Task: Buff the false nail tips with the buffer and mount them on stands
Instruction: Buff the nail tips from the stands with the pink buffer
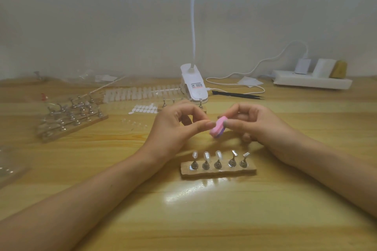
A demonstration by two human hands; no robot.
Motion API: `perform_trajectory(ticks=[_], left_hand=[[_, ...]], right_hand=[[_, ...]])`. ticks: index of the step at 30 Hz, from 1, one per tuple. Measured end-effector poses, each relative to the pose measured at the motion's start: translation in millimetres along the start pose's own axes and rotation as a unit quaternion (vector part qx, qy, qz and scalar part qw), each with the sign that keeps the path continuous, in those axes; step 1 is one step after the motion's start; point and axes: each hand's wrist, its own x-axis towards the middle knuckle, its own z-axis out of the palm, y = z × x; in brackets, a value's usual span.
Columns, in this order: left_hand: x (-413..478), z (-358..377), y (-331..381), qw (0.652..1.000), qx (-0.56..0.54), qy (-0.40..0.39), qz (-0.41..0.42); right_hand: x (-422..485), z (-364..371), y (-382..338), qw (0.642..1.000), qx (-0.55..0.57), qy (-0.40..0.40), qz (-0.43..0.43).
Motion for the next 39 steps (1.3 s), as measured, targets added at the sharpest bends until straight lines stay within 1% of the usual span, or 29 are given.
perform_trajectory(ticks=[1,2,4,5,8,9,11,12,15,16,19,22,25,27,29,30,33,34,35,37,39], left_hand=[[-0.1,0.0,0.4,1.000,-0.001,0.003,0.002],[-0.4,0.0,0.7,1.000,-0.003,0.006,0.005],[-0.5,-0.1,1.4,1.000,-0.003,0.007,0.004],[-0.3,-0.1,1.3,1.000,0.000,0.005,0.003],[0.1,-0.4,0.2,1.000,0.005,0.001,0.003],[-0.2,-0.6,0.4,1.000,0.003,0.003,0.004],[-0.6,-0.7,1.2,1.000,-0.002,0.005,0.007],[-0.7,-0.8,1.2,1.000,-0.002,0.004,0.008],[-0.3,-0.2,1.1,1.000,0.002,-0.006,0.008],[-0.7,-0.1,1.3,1.000,0.004,-0.010,0.009],[-1.0,-0.2,1.4,1.000,0.007,-0.013,0.012],[-0.1,-0.6,1.1,1.000,-0.021,0.002,0.009],[-0.6,-0.2,0.0,1.000,0.003,-0.006,0.023],[-0.8,0.2,-0.7,0.999,0.021,-0.016,0.025],[-0.2,-0.5,-0.9,1.000,0.009,-0.012,0.022],[0.3,-0.8,-0.8,1.000,-0.001,-0.005,0.022],[-0.4,-0.7,-0.6,1.000,0.005,-0.002,0.023],[-0.8,-0.1,-0.5,1.000,0.014,-0.009,0.024],[-1.0,0.8,-0.4,0.999,0.018,-0.014,0.022],[-1.2,0.3,-0.9,1.000,0.011,-0.006,0.019],[-0.1,-0.5,-0.9,1.000,0.002,0.007,0.015]], right_hand=[[0.5,-1.3,0.7,1.000,0.006,0.013,0.004],[0.3,-1.1,0.8,1.000,0.005,0.000,0.005],[-1.8,2.6,0.6,0.998,-0.015,-0.057,0.000],[-2.3,3.9,1.0,0.998,-0.016,-0.061,-0.006],[-0.7,0.7,1.5,1.000,0.003,0.009,-0.010],[-0.9,0.3,1.8,1.000,0.004,0.006,-0.008],[-2.6,3.0,1.3,0.999,0.005,-0.036,-0.010],[-2.7,4.1,1.9,0.999,0.005,-0.044,-0.013],[-0.5,0.3,1.7,1.000,0.018,0.010,-0.014],[0.7,-1.4,1.8,1.000,0.020,0.015,-0.009],[1.9,-2.3,0.9,1.000,0.008,-0.002,-0.004],[0.5,-2.2,1.0,1.000,0.007,-0.011,-0.010],[-2.6,1.5,1.5,0.998,-0.001,-0.057,-0.024],[-1.4,0.4,1.1,0.999,0.002,-0.031,-0.025],[0.6,-2.6,2.0,1.000,0.008,0.002,-0.016],[0.7,-2.9,2.3,1.000,0.005,-0.003,-0.013],[-2.4,1.8,2.5,0.997,-0.011,-0.069,-0.011],[-2.1,1.2,1.9,0.998,-0.012,-0.064,-0.014],[-1.5,-0.2,1.6,0.999,-0.007,-0.041,-0.016],[0.1,-3.7,1.7,1.000,0.007,-0.008,-0.011],[-0.8,-1.6,2.0,0.999,0.001,-0.045,-0.015]])
